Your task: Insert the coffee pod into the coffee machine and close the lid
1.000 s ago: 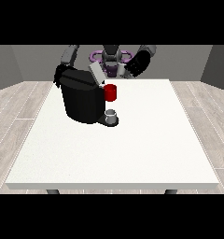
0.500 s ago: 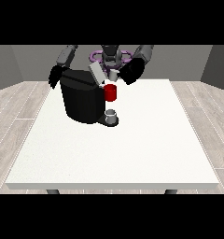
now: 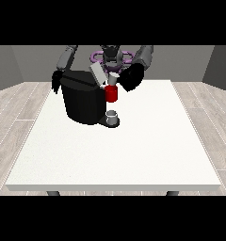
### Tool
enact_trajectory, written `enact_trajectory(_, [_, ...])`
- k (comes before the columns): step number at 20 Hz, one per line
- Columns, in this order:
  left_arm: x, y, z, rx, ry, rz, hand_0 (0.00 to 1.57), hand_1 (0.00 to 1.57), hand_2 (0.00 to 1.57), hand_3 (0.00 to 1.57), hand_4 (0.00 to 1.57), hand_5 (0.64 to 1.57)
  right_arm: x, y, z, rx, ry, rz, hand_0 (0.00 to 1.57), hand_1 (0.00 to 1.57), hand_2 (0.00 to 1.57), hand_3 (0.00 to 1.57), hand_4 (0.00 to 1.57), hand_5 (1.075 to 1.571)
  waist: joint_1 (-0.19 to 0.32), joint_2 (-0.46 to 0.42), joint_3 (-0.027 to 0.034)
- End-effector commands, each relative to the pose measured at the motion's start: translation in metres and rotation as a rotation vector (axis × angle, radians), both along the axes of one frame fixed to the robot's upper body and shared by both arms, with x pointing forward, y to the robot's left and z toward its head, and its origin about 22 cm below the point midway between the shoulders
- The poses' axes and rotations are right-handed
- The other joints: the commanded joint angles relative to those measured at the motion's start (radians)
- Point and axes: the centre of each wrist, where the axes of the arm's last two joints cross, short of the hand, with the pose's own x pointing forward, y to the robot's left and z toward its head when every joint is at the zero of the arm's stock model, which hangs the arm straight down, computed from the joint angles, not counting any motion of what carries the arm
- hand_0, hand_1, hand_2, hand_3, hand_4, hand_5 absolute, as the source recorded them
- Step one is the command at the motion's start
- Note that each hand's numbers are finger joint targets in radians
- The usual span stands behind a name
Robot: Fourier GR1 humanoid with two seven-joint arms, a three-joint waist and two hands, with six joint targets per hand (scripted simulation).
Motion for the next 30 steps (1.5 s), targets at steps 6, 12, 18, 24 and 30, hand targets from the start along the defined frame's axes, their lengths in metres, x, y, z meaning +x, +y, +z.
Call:
enact_trajectory(6, [0.002, 0.012, 0.022, 0.018, -0.069, 0.022, 1.44, 1.44, 1.47, 1.36, 0.63, 1.571, 0.012, 0.000, 0.007, -0.004, -0.045, 0.006, 0.00, 0.00, 0.00, 0.00, 0.23, 1.571, -0.014, 0.082, -0.0004])
enact_trajectory(12, [0.004, 0.002, 0.065, 0.076, -0.076, 0.023, 1.48, 1.48, 1.50, 1.40, 0.70, 1.571, 0.030, 0.008, 0.018, -0.009, -0.060, -0.003, 0.00, 0.00, 0.00, 0.00, 0.26, 1.571, -0.014, 0.108, 0.0001])
enact_trajectory(18, [0.005, 0.015, 0.039, 0.033, -0.108, 0.049, 1.39, 1.39, 1.44, 1.37, 0.60, 1.571, 0.028, 0.018, 0.019, -0.011, -0.031, 0.026, 0.00, 0.00, 0.00, 0.00, 0.26, 1.571, -0.035, 0.119, -0.0007])
enact_trajectory(24, [0.006, 0.015, 0.037, 0.030, -0.117, 0.062, 1.37, 1.37, 1.38, 1.26, 0.55, 1.571, 0.037, 0.022, 0.030, -0.034, -0.028, 0.021, 0.00, 0.00, 0.00, 0.00, 0.24, 1.571, -0.042, 0.116, -0.0007])
enact_trajectory(30, [-0.002, -0.013, -0.011, -0.131, -0.090, -0.144, 0.00, 0.00, 0.00, 0.00, 0.00, 1.571, 0.000, -0.059, -0.025, 0.047, 0.057, -0.107, 0.00, 0.00, 0.00, 0.00, 0.35, 1.571, 0.097, 0.045, 0.0005])
